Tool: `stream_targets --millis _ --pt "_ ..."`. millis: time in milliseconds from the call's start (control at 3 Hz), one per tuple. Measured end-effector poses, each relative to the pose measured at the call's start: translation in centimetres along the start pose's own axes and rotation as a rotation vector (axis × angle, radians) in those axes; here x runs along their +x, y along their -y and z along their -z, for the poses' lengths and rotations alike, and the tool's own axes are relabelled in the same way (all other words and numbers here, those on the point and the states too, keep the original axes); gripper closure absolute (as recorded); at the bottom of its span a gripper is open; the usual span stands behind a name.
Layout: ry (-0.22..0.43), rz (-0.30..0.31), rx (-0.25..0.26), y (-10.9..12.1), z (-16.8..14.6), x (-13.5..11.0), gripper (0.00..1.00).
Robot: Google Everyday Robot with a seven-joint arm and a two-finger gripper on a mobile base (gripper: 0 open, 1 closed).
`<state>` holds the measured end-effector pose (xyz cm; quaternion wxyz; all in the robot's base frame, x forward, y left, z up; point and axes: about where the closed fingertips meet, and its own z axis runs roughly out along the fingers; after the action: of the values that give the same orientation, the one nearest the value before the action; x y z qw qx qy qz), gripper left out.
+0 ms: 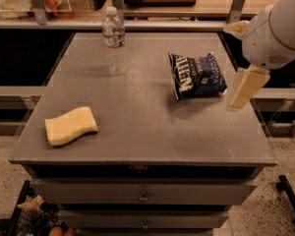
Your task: Move blue chip bag near water bottle
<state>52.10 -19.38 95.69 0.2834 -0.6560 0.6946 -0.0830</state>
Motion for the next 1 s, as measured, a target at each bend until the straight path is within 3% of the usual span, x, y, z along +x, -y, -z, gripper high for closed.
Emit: stream_targets --millis 1000 --pt "0.077 -0.018 0.031 2.8 -6.3 0.6 0.00"
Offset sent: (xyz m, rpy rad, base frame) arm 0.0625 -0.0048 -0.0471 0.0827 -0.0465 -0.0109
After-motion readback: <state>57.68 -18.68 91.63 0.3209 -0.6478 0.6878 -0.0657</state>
